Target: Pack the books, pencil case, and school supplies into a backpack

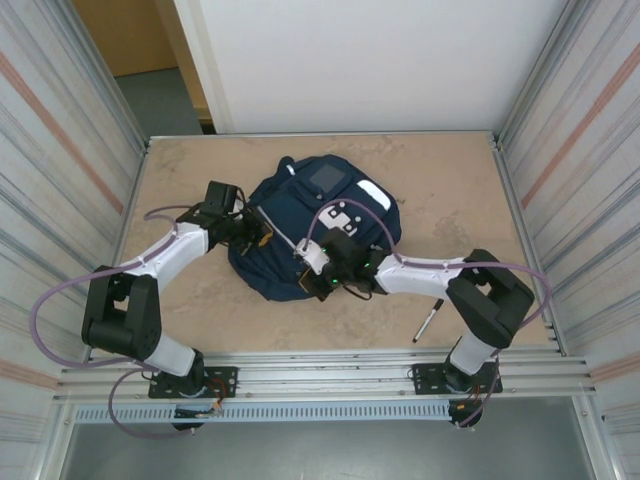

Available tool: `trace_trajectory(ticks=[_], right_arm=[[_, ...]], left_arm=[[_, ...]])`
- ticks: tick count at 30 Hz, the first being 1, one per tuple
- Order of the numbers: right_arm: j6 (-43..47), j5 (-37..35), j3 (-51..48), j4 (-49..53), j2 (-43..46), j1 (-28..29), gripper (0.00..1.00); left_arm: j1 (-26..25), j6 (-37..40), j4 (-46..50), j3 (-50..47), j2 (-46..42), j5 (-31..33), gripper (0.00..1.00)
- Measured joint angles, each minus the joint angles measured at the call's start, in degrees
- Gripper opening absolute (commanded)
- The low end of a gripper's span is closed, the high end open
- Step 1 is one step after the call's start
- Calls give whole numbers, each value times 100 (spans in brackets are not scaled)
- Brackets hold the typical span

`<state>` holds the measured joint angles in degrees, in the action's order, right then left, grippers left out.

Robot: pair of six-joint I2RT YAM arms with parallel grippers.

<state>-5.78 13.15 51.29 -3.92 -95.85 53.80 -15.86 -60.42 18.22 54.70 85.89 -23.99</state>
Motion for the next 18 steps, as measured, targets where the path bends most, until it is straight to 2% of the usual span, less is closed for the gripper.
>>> trace_trajectory(ticks=[5, 8, 9, 11, 13, 18], right_arm=[[-1375, -977, 289, -144, -413, 699, 27], [-1971, -1204, 295, -232, -415, 892, 33], [-2063, -1226, 289, -251, -396, 920, 37], [-2048, -1309, 166, -345, -258, 975, 48], [-1637, -1423, -177, -560, 109, 1060, 57], [-518, -1506, -1021, -708, 1534, 1080, 70]], left_arm=[[-26, -129, -310, -175, -24, 144, 0], [-81, -138, -378, -216, -52, 149, 0], [-94, -136, -402, -225, -63, 149, 5], [-98, -103, -442, -236, -74, 118, 25], [-98, -2, -452, -236, -74, 35, 37], [-146, 796, 181, -76, -92, -116, 43]])
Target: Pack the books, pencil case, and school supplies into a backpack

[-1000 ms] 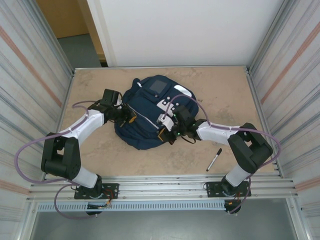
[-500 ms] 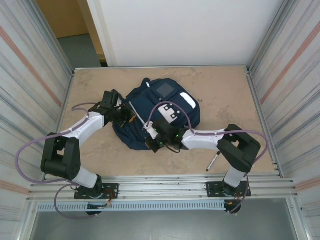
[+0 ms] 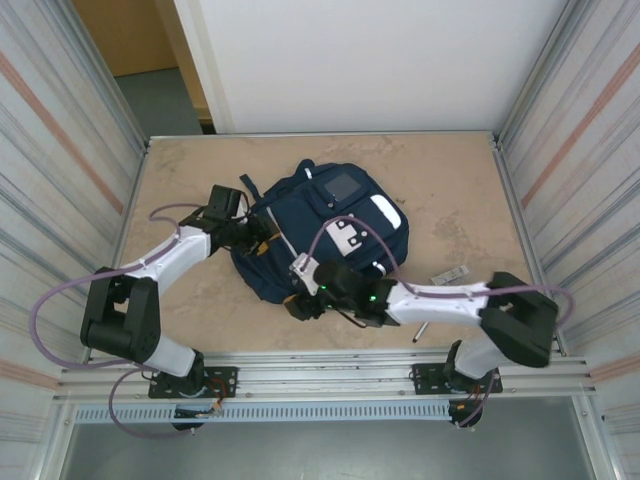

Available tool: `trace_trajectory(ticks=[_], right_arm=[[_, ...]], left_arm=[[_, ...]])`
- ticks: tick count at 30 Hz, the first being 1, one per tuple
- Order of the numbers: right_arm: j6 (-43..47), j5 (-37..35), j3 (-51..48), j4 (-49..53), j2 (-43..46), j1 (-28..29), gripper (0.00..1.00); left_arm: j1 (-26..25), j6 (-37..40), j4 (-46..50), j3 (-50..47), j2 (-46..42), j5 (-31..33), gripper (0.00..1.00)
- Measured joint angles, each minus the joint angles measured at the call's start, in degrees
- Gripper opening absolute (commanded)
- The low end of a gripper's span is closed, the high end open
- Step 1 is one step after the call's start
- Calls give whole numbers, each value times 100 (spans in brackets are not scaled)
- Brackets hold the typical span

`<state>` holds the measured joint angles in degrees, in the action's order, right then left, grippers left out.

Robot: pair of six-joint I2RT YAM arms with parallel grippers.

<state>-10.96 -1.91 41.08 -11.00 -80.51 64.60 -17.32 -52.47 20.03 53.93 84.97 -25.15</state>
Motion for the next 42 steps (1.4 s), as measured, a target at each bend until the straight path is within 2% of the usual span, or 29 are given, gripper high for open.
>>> trace_trajectory(ticks=[3, 6, 9, 13, 18, 21, 25, 29, 30, 34, 35, 42], right_arm=[[577, -219, -317, -7, 824, -144, 74], [1318, -321, -678, -79, 1513, -385, 92], [2039, -15, -885, -79, 1799, -981, 86], [3121, 866, -883, 4, 1663, -1875, 87], [4861, 1954, -520, 461, 765, -1838, 81], [5480, 2072, -92, 619, 81, -1740, 77], [5919, 2031, 186, 402, -540, -1687, 66], [6236, 1679, 262, 116, -1034, -1622, 43], [6290, 1620, 262, 35, -1115, -1600, 33], [6391, 1351, 260, -280, -1226, -1528, 6], [6428, 1353, 262, -321, -1224, -1539, 2], [6314, 1834, 264, -280, -1060, -1718, 0]], left_arm=[[-4, 446, 365, 28, -208, -20, 46], [-74, 761, 649, -28, -680, 33, 48], [-396, 942, 787, -214, -1220, 144, 47], [-1010, 955, 885, -546, -1606, 278, 45], [-1692, 719, 848, -1036, -1777, 490, 42], [-1847, 603, 826, -1106, -1759, 570, 38], [-1880, 522, 647, -1134, -1648, 590, 36], [-1882, 466, 498, -1147, -1541, 595, 35], [-1882, 463, 452, -1150, -1510, 592, 35], [-1882, 468, 286, -1150, -1375, 588, 35], [-1882, 470, 245, -1150, -1338, 586, 35], [-2002, 573, -17, -1141, -1139, 595, 35]])
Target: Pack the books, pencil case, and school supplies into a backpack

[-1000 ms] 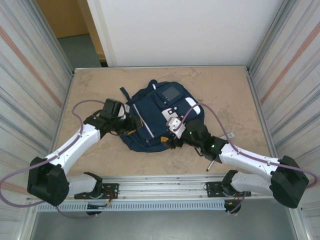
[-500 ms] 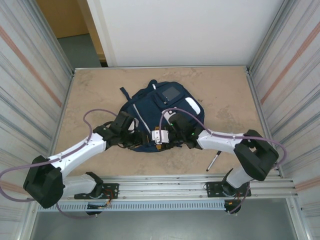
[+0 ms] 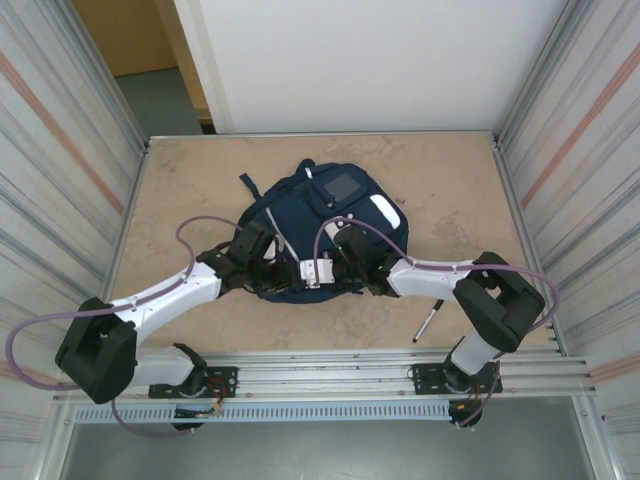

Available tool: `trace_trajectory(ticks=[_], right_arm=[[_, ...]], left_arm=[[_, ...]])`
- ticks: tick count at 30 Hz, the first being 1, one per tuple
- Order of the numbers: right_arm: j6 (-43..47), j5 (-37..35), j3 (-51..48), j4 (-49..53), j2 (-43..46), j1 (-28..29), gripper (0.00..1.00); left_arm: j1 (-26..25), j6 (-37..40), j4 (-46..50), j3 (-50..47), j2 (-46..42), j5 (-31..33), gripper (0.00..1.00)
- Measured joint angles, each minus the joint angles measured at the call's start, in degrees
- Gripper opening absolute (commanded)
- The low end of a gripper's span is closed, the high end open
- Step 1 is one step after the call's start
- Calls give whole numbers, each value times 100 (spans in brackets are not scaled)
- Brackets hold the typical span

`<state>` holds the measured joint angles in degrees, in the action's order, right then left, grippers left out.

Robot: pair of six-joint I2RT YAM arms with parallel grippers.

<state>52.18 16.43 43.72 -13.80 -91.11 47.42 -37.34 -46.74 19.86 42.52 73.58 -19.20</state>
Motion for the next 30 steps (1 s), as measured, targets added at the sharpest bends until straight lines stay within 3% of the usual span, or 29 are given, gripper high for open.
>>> trace_trajectory(ticks=[13, 15, 18, 26, 28, 30], right_arm=[[-485, 839, 33, 22, 127, -365, 0], [-527, 887, 33, 20, 127, -385, 0], [-553, 916, 33, 22, 155, -400, 0], [83, 1161, 306, 898, 518, -568, 0], [398, 1281, 393, 1237, 686, -669, 0], [710, 1292, 466, 1628, 791, -745, 0]], left_arm=[[-262, 35, -35, 173, 140, 610, 30], [-334, 33, -48, 173, 140, 730, 24], [-437, 24, -44, 173, 140, 914, 0], [-393, 505, 251, 214, -378, 1093, 0], [-225, 817, 466, 334, -553, 1071, 0], [251, 1204, 717, 439, -632, 1093, 0]])
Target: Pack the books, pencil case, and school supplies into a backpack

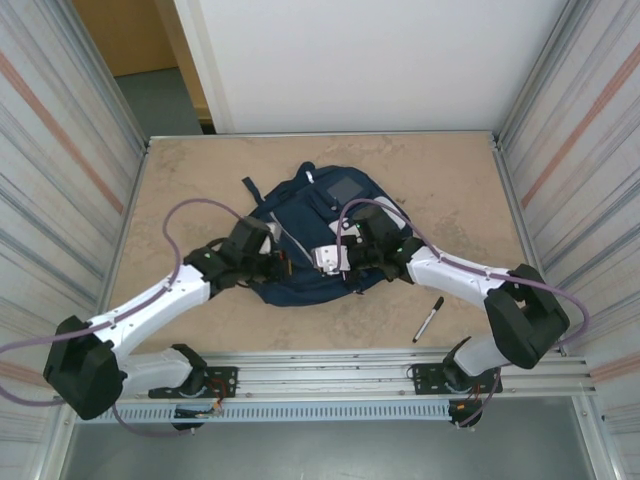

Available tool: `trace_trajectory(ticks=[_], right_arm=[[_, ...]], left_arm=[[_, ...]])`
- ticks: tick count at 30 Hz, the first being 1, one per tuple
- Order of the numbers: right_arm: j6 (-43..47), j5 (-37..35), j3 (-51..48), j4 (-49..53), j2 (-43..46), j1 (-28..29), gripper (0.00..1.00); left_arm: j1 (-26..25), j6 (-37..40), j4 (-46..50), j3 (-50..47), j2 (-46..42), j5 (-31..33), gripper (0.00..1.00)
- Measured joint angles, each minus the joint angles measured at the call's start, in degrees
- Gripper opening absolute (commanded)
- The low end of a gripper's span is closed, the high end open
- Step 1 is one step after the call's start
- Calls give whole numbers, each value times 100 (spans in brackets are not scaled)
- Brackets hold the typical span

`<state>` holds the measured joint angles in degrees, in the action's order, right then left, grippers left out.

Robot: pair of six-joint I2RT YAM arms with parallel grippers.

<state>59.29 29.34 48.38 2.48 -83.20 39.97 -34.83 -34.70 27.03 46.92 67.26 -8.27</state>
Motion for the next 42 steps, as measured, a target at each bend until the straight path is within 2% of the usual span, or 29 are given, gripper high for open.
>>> trace_trajectory(ticks=[3, 6, 9, 13, 14, 15, 16, 17, 19, 23, 27, 30, 34, 35, 37, 38, 42], right_arm=[[385, -22, 55, 396, 4, -24, 0], [658, -83, 55, 787, 4, -109, 1], [719, -52, 42, 785, 4, -273, 9], [575, 142, 26, 566, 4, -505, 19], [546, 197, 26, 527, 4, -546, 19], [525, 227, 26, 503, 4, -562, 18], [516, 249, 24, 487, 4, -586, 16], [485, 267, 20, 476, 4, -588, 14], [431, 286, -4, 452, 9, -588, 9], [420, 326, -26, 446, 9, -588, 5], [420, 345, -26, 446, 9, -588, 4], [420, 372, -26, 450, 9, -595, 3], [420, 396, -26, 487, 9, -597, 2], [420, 398, -26, 492, 9, -599, 1], [420, 411, -26, 492, 9, -599, 1], [420, 415, -26, 492, 9, -603, 1], [420, 439, -26, 505, 11, -627, 1]], left_arm=[[861, 525, 103, 0, 44, -87, 0], [1349, 935, 157, -48, 92, 98, 0], [1261, 1189, 52, -214, 85, 39, 0], [807, 1423, -197, -485, 74, -74, 0], [693, 1510, -234, -514, 74, -127, 12], [592, 1589, -262, -518, 74, -195, 41], [529, 1681, -306, -518, 68, -258, 56], [496, 1735, -350, -518, 44, -315, 64], [496, 1834, -391, -518, -26, -350, 75], [496, 1971, -505, -516, -214, -348, 81], [507, 2181, -640, -448, -157, -374, 77], [581, 2363, -732, -260, 184, -514, 66], [761, 2597, -789, -7, 737, -765, 65], [807, 2649, -782, 31, 844, -833, 62], [876, 2734, -754, 116, 1032, -951, 45], [905, 2778, -739, 170, 1128, -1023, 40], [966, 2918, -754, 374, 1488, -1416, 33]])
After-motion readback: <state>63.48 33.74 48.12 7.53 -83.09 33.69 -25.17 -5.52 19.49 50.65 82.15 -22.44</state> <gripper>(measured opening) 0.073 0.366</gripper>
